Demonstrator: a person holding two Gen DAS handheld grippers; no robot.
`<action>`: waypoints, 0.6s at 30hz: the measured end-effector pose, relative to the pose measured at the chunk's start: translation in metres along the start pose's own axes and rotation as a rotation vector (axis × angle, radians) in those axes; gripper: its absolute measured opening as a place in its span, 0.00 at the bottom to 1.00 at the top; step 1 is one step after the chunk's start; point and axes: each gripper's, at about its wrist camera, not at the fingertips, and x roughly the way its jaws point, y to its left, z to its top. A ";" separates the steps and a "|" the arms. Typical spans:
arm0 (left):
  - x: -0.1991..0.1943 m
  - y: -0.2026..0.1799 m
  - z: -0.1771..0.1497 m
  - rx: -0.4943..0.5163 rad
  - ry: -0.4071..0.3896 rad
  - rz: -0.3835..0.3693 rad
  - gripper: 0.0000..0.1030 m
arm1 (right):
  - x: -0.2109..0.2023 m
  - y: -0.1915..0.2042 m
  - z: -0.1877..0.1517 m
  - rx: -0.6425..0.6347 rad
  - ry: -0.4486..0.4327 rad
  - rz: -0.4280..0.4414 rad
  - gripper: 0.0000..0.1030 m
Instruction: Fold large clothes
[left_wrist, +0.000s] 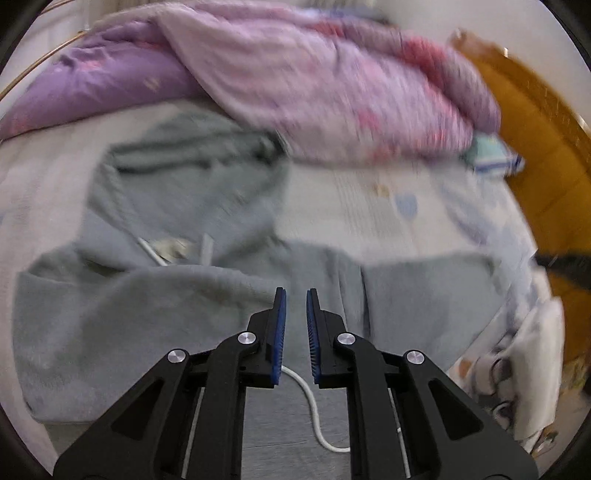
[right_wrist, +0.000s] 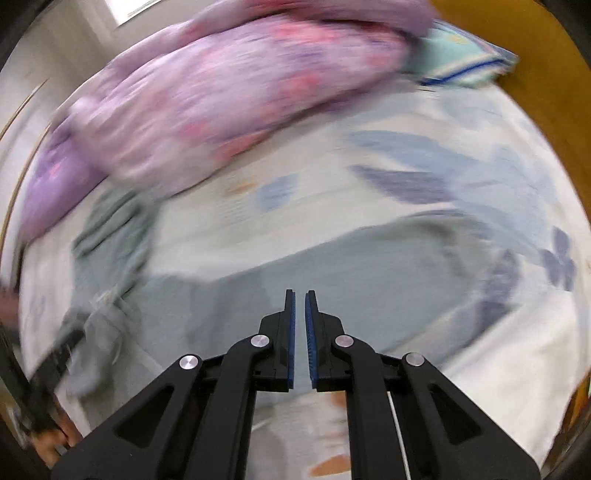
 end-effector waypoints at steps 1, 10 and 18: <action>0.013 -0.007 -0.005 0.010 0.033 0.003 0.11 | 0.002 -0.014 0.006 0.025 0.003 -0.016 0.07; 0.045 -0.021 -0.026 0.033 0.141 0.018 0.13 | 0.048 -0.150 0.024 0.395 0.107 -0.074 0.37; 0.057 -0.007 -0.029 0.120 0.142 0.252 0.65 | 0.110 -0.188 0.031 0.550 0.271 -0.098 0.50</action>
